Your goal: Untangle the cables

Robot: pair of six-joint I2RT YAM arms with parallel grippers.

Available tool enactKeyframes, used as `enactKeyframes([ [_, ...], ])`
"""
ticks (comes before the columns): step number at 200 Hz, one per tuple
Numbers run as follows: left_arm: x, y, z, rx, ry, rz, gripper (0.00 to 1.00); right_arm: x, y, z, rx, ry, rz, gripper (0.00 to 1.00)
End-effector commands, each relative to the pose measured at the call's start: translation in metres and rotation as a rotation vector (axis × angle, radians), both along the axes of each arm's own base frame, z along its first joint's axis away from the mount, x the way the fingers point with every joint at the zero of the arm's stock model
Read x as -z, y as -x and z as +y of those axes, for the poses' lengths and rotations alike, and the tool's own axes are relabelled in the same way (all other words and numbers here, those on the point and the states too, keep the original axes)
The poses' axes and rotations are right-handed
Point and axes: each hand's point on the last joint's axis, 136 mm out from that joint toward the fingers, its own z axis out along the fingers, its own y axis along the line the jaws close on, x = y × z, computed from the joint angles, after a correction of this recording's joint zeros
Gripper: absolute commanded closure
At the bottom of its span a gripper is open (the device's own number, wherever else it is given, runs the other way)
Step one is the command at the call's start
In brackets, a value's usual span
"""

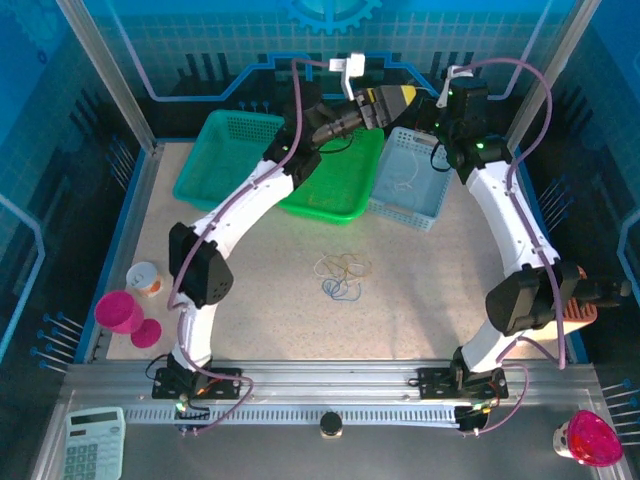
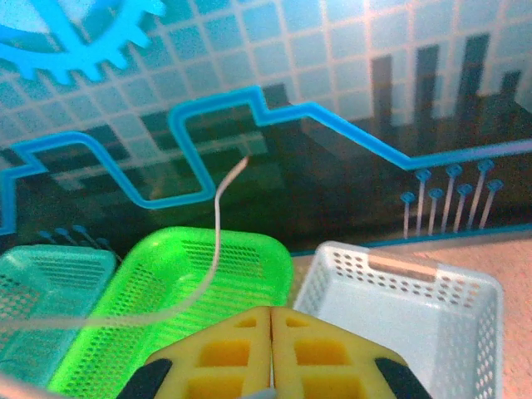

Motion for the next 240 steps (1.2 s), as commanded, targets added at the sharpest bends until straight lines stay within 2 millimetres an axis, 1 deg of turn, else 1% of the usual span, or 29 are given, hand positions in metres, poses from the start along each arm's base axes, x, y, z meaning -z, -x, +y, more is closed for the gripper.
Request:
enactKeyframes([
  [1,-0.019,0.018,0.023,-0.014,0.018,-0.049,0.01,0.018,-0.004,-0.022,0.113,0.005,0.054,1.0],
  [3,-0.016,0.018,0.024,-0.016,0.014,-0.041,0.01,0.021,-0.004,-0.022,0.119,0.006,0.06,1.0],
  [39,0.006,0.029,0.051,-0.061,-0.02,0.013,0.01,0.074,-0.005,-0.029,0.203,0.023,0.16,1.0],
  [67,0.018,0.042,0.072,-0.098,-0.057,0.041,0.01,0.12,-0.003,-0.025,0.227,0.063,0.258,1.0],
  [86,0.025,0.052,0.085,-0.13,-0.085,0.057,0.01,0.152,0.003,-0.021,0.241,0.099,0.343,1.0],
  [98,0.032,0.058,0.09,-0.146,-0.104,0.072,0.01,0.169,0.007,-0.018,0.248,0.118,0.394,1.0],
  [111,0.035,0.065,0.096,-0.159,-0.112,0.082,0.01,0.189,0.013,-0.018,0.265,0.137,0.462,1.0],
  [122,0.042,0.068,0.1,-0.171,-0.119,0.099,0.01,0.201,0.017,-0.017,0.274,0.152,0.504,1.0],
  [138,0.047,0.073,0.105,-0.182,-0.122,0.112,0.01,0.218,0.021,-0.016,0.28,0.168,0.553,1.0],
  [166,0.056,0.077,0.111,-0.199,-0.141,0.141,0.01,0.247,0.027,-0.021,0.307,0.192,0.66,1.0],
  [183,0.06,0.081,0.113,-0.205,-0.149,0.152,0.01,0.26,0.033,-0.028,0.341,0.195,0.702,1.0],
  [199,0.064,0.083,0.116,-0.214,-0.159,0.16,0.01,0.266,0.036,-0.03,0.337,0.169,0.71,1.0],
  [203,0.065,0.084,0.117,-0.217,-0.162,0.16,0.01,0.266,0.036,-0.03,0.333,0.161,0.709,0.95],
  [210,0.067,0.085,0.118,-0.221,-0.171,0.164,0.01,0.266,0.036,-0.03,0.326,0.149,0.71,0.81],
  [221,0.069,0.086,0.12,-0.229,-0.184,0.166,0.01,0.258,0.033,-0.026,0.298,0.137,0.683,0.62],
  [233,0.072,0.087,0.122,-0.237,-0.198,0.172,0.01,0.244,0.03,-0.023,0.267,0.122,0.645,0.47],
  [240,0.075,0.087,0.123,-0.241,-0.208,0.176,0.01,0.234,0.026,-0.017,0.235,0.108,0.614,0.41],
])
